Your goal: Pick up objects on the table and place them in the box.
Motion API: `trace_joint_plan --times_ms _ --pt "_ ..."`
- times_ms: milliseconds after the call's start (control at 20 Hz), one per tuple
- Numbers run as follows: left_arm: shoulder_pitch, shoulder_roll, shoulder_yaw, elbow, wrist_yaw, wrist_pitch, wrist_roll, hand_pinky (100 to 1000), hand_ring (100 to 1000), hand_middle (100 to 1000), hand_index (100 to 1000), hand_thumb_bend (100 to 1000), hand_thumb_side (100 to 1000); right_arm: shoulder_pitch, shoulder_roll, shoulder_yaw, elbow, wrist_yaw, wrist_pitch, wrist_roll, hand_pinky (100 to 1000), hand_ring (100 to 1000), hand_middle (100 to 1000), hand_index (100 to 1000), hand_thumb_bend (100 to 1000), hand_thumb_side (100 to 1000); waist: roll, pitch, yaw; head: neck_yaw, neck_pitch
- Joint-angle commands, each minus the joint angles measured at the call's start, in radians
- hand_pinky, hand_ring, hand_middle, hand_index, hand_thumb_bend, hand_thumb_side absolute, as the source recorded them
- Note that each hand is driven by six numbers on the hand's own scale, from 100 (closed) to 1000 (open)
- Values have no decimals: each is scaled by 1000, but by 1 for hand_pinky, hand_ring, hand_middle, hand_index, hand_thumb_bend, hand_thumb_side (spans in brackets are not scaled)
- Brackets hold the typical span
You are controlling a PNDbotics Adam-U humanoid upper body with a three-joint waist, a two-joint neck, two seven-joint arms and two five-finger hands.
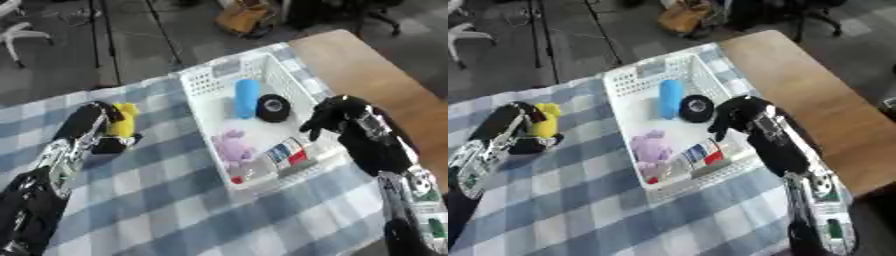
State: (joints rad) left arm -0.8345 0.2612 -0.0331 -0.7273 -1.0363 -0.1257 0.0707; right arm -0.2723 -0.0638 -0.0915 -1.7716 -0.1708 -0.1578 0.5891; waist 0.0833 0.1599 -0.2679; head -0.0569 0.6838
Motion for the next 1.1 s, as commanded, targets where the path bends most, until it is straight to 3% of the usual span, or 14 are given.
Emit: trace_joint_plan --times_ms 50,250,600,1100 --pt "-6 10 6 10 16 14 -15 227 336 439 569 266 264 -11 -1 2 -24 -7 -2 2 639 469 543 702 100 814 -8 -101 3 0 -12" --pt "-5 11 5 22 19 23 -48 175 282 387 525 185 208 -10 -1 3 -24 -7 -3 3 639 469 543 702 100 814 -8 -101 3 -1 -14" --pt "-4 17 13 -8 59 29 -31 154 270 372 505 182 191 -10 0 1 -25 -7 -2 0 639 469 543 702 100 813 -8 -102 4 -4 -15" --pt "-55 43 -28 -242 282 -4 -42 149 274 370 507 207 191 -9 2 3 -25 -7 -3 0 639 470 544 702 100 811 -9 -107 3 -4 -17"
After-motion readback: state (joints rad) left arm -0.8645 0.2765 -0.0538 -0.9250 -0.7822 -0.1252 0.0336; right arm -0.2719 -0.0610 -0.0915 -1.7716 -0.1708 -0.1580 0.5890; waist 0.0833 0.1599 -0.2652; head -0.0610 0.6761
